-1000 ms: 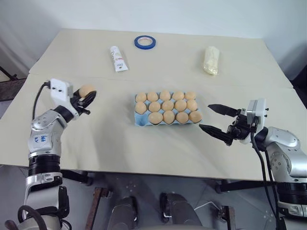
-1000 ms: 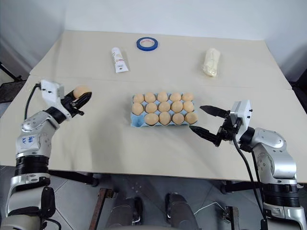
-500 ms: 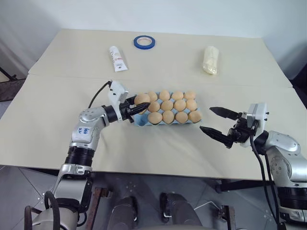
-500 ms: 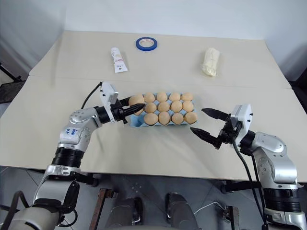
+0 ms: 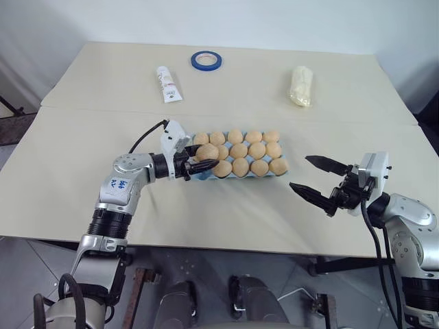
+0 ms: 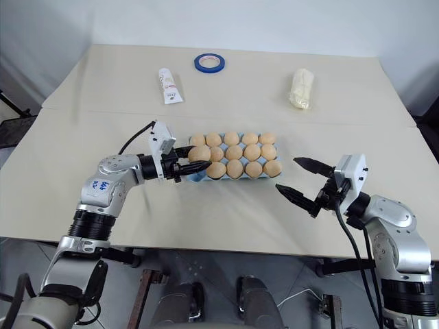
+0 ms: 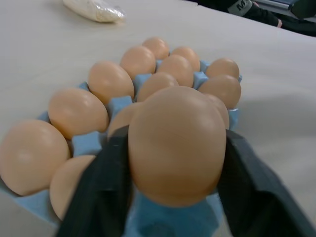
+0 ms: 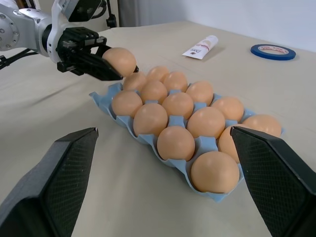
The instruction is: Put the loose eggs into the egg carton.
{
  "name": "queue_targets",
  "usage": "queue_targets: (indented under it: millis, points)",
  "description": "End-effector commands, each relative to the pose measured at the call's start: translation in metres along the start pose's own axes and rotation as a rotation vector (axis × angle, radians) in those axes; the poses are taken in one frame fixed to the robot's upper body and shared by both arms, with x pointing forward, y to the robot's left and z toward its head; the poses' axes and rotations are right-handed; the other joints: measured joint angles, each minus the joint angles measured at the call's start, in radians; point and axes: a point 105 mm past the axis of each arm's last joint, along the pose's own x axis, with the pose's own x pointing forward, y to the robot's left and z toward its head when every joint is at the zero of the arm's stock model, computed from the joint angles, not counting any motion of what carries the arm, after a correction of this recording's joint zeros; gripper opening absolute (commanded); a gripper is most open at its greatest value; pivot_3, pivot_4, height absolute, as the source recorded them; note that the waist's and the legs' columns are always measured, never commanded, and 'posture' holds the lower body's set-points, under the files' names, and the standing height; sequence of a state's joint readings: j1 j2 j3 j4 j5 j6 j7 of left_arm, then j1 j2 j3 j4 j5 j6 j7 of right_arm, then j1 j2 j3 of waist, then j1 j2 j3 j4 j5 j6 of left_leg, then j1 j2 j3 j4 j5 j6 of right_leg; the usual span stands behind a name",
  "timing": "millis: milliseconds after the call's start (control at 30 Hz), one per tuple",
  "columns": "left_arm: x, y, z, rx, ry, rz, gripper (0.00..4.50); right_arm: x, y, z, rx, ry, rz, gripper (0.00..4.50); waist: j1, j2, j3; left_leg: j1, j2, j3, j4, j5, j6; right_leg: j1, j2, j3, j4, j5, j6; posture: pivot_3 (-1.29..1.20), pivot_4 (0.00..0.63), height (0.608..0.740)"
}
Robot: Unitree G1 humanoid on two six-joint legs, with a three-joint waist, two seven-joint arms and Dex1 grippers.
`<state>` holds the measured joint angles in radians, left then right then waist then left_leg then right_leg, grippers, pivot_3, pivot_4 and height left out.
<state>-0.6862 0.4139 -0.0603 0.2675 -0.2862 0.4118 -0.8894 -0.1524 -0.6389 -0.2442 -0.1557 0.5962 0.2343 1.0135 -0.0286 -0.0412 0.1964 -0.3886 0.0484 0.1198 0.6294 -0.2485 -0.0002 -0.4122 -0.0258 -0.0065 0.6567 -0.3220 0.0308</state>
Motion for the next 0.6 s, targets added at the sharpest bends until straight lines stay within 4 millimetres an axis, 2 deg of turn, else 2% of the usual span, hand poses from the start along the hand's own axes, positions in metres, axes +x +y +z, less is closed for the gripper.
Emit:
queue_targets:
  millis: [33,100,133,200,367,467,567,600]
  points:
    - [-0.003,-0.004,0.008,0.038,0.007,-0.009,3.71,0.001,0.0,0.013,-0.043,-0.046,0.0,4.5,0.0,0.0,0.0,0.0,0.0,0.0,0.0,0.0,0.0,0.0,0.0,0.0,0.0,0.0,0.0,0.0,0.15,0.74]
    - [-0.006,-0.002,0.01,0.042,0.01,0.001,4.36,0.001,0.0,0.013,-0.042,-0.046,0.001,4.5,0.0,0.0,0.0,0.0,0.0,0.0,0.0,0.0,0.0,0.0,0.0,0.0,0.0,0.0,0.0,0.0,0.15,0.74]
    - [-0.008,0.0,0.011,0.047,0.015,0.012,4.48,0.001,0.0,0.013,-0.042,-0.046,0.002,4.5,0.0,0.0,0.0,0.0,0.0,0.0,0.0,0.0,0.0,0.0,0.0,0.0,0.0,0.0,0.0,0.0,0.15,0.74]
    - [-0.011,0.004,0.014,0.064,0.013,0.035,4.48,0.001,0.0,0.013,-0.042,-0.045,0.003,4.5,0.0,0.0,0.0,0.0,0.0,0.0,0.0,0.0,0.0,0.0,0.0,0.0,0.0,0.0,0.0,0.0,0.15,0.74]
    - [-0.021,0.025,0.041,0.096,-0.129,0.14,4.48,0.002,0.0,0.013,-0.042,-0.047,0.004,4.5,0.001,0.0,0.0,0.0,0.0,0.0,0.0,0.0,0.0,0.0,0.0,0.0,0.0,0.0,0.0,0.0,0.15,0.74]
    - [-0.032,0.025,0.054,0.078,-0.214,0.138,4.48,0.002,-0.001,0.014,-0.044,-0.047,0.005,4.5,0.0,0.0,0.0,0.0,0.0,0.0,0.0,0.0,0.0,0.0,0.0,0.0,0.0,0.0,0.0,0.0,0.15,0.74]
    - [-0.045,0.023,0.05,0.039,-0.2,0.134,4.48,0.001,-0.002,0.015,-0.048,-0.045,0.01,4.5,-0.001,0.0,0.0,0.0,0.0,0.0,0.0,0.0,0.0,0.0,0.0,0.0,0.0,0.0,0.0,0.0,0.15,0.74]
    - [-0.049,0.02,0.041,0.03,-0.151,0.112,4.48,0.001,-0.001,0.015,-0.048,-0.041,0.016,4.5,-0.002,0.0,0.0,0.0,0.0,0.0,0.0,0.0,0.0,0.0,0.0,0.0,0.0,0.0,0.0,0.0,0.15,0.74]
